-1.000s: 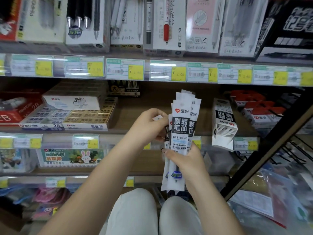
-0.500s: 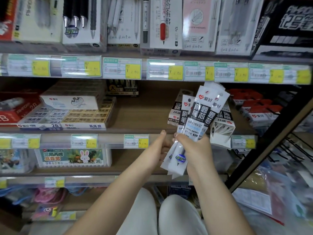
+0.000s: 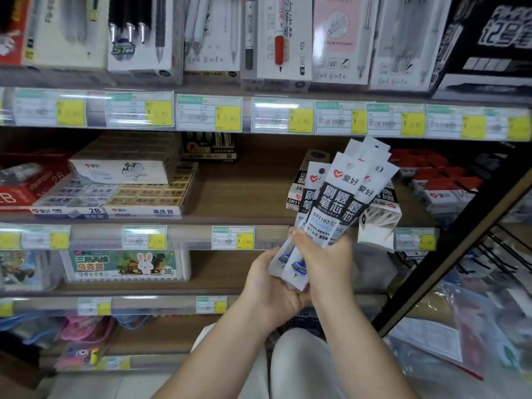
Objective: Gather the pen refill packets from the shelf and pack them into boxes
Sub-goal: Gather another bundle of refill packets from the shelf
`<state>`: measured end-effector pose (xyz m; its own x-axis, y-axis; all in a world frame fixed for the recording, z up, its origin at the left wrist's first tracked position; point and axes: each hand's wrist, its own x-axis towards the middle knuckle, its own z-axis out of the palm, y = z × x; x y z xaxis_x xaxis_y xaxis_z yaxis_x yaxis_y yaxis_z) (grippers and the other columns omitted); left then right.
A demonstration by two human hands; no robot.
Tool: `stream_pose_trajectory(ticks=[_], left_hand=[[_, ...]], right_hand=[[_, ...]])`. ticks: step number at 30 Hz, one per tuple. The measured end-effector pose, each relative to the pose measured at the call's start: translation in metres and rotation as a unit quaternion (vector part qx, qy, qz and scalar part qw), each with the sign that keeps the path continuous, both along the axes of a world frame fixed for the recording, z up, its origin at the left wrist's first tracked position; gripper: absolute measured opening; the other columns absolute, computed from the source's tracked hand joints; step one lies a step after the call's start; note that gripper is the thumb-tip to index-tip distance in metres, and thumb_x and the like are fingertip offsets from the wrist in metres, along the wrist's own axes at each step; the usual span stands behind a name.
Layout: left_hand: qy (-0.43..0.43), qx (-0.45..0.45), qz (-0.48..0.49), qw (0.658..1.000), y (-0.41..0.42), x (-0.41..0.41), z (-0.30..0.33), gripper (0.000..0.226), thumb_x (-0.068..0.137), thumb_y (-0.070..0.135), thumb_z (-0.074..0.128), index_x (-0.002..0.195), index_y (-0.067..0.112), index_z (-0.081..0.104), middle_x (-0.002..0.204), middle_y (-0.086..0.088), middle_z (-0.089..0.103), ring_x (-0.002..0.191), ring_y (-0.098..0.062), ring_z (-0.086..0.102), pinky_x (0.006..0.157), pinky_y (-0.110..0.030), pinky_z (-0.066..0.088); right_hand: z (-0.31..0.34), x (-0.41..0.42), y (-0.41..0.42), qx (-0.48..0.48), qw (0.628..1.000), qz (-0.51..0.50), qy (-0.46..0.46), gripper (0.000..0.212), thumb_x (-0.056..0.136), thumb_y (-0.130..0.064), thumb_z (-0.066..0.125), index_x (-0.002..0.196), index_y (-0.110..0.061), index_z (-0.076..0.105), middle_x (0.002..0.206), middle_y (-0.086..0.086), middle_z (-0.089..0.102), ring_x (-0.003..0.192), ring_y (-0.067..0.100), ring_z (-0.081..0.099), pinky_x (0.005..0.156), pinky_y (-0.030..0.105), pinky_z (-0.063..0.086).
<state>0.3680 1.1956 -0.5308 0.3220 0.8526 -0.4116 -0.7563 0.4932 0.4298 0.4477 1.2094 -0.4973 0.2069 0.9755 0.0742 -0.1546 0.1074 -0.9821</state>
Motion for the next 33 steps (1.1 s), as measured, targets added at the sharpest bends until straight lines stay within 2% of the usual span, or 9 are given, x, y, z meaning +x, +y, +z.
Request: stream_pose_trajectory(ticks=[2, 6, 8, 11, 15, 18, 27, 30, 33], left_hand=[[0.005, 0.027, -0.017, 0.999, 0.002, 0.004, 0.005, 0.042, 0.090, 0.035, 0.046, 0.114, 0.010, 0.068, 0.116, -0.012, 0.068, 0.096, -0.026, 0.069, 0.074, -0.037, 0.057], [-0.006, 0.034, -0.039, 0.999, 0.003, 0.007, 0.008, 0.042, 0.081, 0.038, 0.053, 0.107, 0.011, 0.073, 0.112, -0.010, 0.070, 0.092, -0.023, 0.070, 0.069, -0.035, 0.059], [0.002, 0.038, -0.045, 0.998, 0.003, 0.005, 0.007, 0.042, 0.080, 0.035, 0.053, 0.111, 0.010, 0.070, 0.111, -0.011, 0.070, 0.089, -0.023, 0.071, 0.069, -0.035, 0.059], [0.020, 0.036, -0.050, 0.998, 0.002, 0.002, -0.001, 0.034, 0.088, 0.028, 0.049, 0.099, 0.009, 0.075, 0.100, -0.012, 0.072, 0.079, -0.024, 0.071, 0.064, -0.035, 0.059], [0.001, 0.015, -0.062, 0.998, -0.003, 0.000, -0.005, 0.051, 0.092, 0.048, 0.041, 0.117, 0.013, 0.067, 0.107, -0.012, 0.069, 0.085, -0.027, 0.069, 0.070, -0.037, 0.058], [0.010, 0.039, -0.072, 0.997, -0.006, 0.004, -0.004, 0.051, 0.087, 0.050, 0.048, 0.119, 0.016, 0.067, 0.112, -0.008, 0.068, 0.091, -0.023, 0.066, 0.074, -0.035, 0.056], [0.013, 0.036, -0.025, 0.999, -0.005, 0.009, -0.003, 0.035, 0.086, 0.028, 0.050, 0.089, 0.006, 0.077, 0.093, -0.013, 0.073, 0.071, -0.023, 0.072, 0.056, -0.032, 0.059], [0.036, 0.025, -0.012, 0.999, -0.003, 0.007, 0.000, 0.034, 0.097, 0.028, 0.044, 0.102, 0.007, 0.070, 0.099, -0.014, 0.073, 0.074, -0.023, 0.072, 0.055, -0.031, 0.058], [0.124, 0.039, 0.000, 0.992, 0.000, 0.003, 0.001, 0.032, 0.097, 0.030, 0.045, 0.111, 0.011, 0.066, 0.105, -0.013, 0.072, 0.081, -0.025, 0.071, 0.062, -0.036, 0.058]], right_hand=[[-0.003, -0.001, -0.002, 0.012, 1.000, -0.001, -0.012, 0.035, 0.074, 0.003, 0.073, 0.074, -0.027, 0.056, 0.060, -0.026, 0.066, 0.059, -0.007, 0.065, 0.057, 0.016, 0.055], [-0.005, 0.003, -0.004, 0.018, 1.000, 0.006, -0.025, 0.039, 0.072, 0.000, 0.076, 0.076, -0.032, 0.054, 0.063, -0.029, 0.065, 0.064, -0.009, 0.065, 0.060, 0.018, 0.056], [-0.005, 0.005, -0.004, 0.017, 1.000, 0.002, -0.019, 0.038, 0.072, -0.002, 0.077, 0.078, -0.032, 0.055, 0.070, -0.021, 0.068, 0.068, -0.004, 0.067, 0.065, 0.027, 0.057], [-0.006, 0.008, -0.003, 0.019, 1.000, -0.007, -0.021, 0.033, 0.071, -0.002, 0.078, 0.080, -0.029, 0.060, 0.081, -0.011, 0.072, 0.076, 0.007, 0.070, 0.071, 0.036, 0.058], [-0.004, 0.011, -0.006, 0.038, 0.998, 0.006, -0.047, 0.034, 0.070, -0.001, 0.079, 0.075, -0.028, 0.060, 0.070, -0.021, 0.070, 0.071, 0.004, 0.070, 0.069, 0.036, 0.058], [-0.007, 0.011, -0.008, 0.044, 0.997, 0.000, -0.060, 0.036, 0.068, -0.002, 0.080, 0.075, -0.030, 0.058, 0.070, -0.023, 0.069, 0.072, 0.000, 0.068, 0.069, 0.033, 0.057], [-0.007, 0.014, -0.007, 0.014, 1.000, 0.003, 0.025, 0.036, 0.073, 0.001, 0.075, 0.093, -0.025, 0.061, 0.080, -0.011, 0.073, 0.080, 0.010, 0.071, 0.070, 0.035, 0.057], [-0.008, 0.014, -0.007, 0.007, 1.000, 0.004, 0.017, 0.036, 0.072, 0.000, 0.076, 0.090, -0.026, 0.061, 0.082, -0.010, 0.073, 0.082, 0.011, 0.071, 0.074, 0.038, 0.057], [-0.011, 0.013, -0.007, 0.000, 1.000, 0.007, -0.005, 0.037, 0.071, 0.000, 0.077, 0.087, -0.028, 0.059, 0.087, -0.007, 0.072, 0.085, 0.015, 0.070, 0.078, 0.042, 0.057]])
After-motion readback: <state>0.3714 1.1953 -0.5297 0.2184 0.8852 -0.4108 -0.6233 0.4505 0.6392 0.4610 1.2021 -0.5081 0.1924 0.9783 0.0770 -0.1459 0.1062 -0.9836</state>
